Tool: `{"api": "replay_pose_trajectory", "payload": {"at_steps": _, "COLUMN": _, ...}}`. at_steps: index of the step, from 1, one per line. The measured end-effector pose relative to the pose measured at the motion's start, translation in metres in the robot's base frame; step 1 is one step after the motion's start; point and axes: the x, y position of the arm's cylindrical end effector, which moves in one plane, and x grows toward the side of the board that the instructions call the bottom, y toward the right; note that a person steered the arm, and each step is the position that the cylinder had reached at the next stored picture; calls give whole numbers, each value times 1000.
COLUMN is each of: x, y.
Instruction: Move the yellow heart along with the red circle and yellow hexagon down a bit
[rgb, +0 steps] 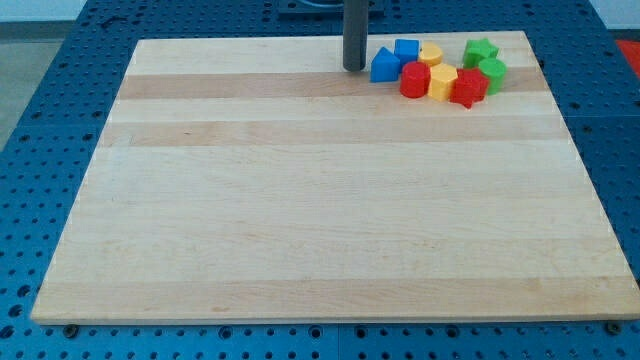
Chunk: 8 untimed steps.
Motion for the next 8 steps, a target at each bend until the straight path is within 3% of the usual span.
{"api": "replay_pose_trajectory", "payload": {"at_steps": 2, "x": -25, "y": 0}}
{"api": "replay_pose_trajectory", "payload": {"at_steps": 4, "x": -41, "y": 69}}
{"api": "replay_pose_trajectory", "payload": {"at_steps": 6, "x": -41, "y": 80}}
{"api": "replay_pose_trajectory", "payload": {"at_steps": 8, "x": -11, "y": 116}}
